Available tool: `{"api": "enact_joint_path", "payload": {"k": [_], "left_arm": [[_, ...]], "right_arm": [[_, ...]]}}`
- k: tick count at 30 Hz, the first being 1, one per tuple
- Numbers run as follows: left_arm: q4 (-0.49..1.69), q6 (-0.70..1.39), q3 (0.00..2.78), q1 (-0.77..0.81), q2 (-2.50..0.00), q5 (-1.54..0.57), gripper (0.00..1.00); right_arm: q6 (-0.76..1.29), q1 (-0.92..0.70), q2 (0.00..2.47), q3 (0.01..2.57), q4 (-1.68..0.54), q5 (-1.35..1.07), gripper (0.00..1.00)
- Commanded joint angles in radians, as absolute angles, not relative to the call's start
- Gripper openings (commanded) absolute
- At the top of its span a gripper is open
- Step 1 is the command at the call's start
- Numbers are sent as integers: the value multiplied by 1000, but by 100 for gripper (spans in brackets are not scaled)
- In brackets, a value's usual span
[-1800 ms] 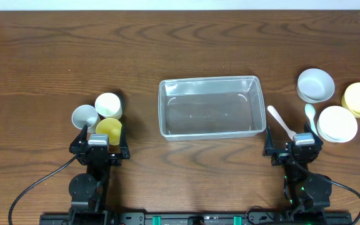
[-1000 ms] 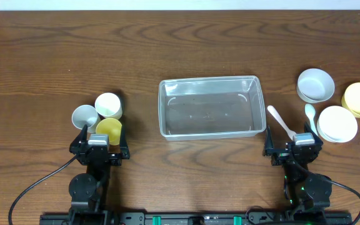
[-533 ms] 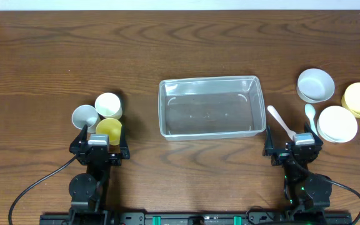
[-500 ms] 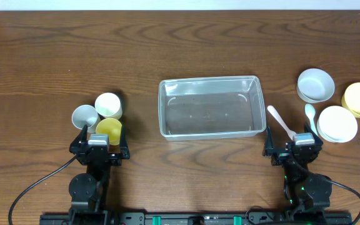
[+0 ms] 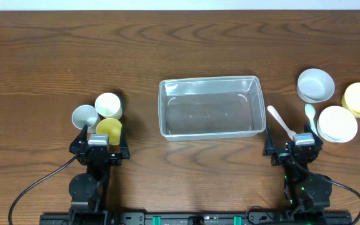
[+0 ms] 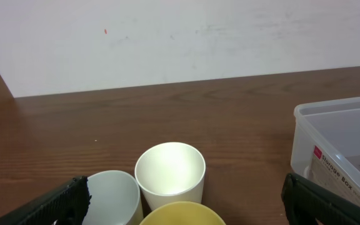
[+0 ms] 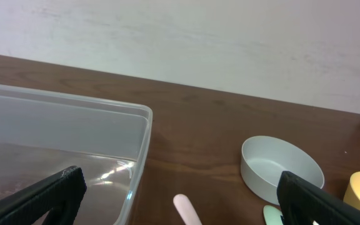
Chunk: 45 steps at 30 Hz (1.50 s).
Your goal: Pack container
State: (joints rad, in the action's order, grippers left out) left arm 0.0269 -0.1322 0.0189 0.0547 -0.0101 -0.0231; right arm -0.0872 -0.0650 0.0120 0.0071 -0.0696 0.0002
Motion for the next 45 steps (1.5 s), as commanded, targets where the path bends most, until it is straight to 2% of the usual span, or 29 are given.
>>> {"api": "enact_joint_path", "payload": {"k": [1, 20, 24, 33, 41, 45], "left_arm": [[71, -146, 4, 51, -4, -8, 98], [71, -146, 4, 51, -4, -7, 98], [71, -142, 4, 51, -4, -8, 98], [71, 87, 10, 51, -42, -8, 98], [86, 110, 128, 51, -148, -11, 98], [174, 110, 270, 51, -278, -12, 98]], "right_arm": [[-75, -64, 6, 6, -74, -1, 99], [-74, -64, 6, 6, -74, -8, 99], [-23, -64, 6, 6, -75, -11, 99], [85, -64, 33, 7, -74, -11, 99], [111, -64, 154, 81, -83, -4, 99], [111, -64, 279, 183, -109, -6, 99]]}}
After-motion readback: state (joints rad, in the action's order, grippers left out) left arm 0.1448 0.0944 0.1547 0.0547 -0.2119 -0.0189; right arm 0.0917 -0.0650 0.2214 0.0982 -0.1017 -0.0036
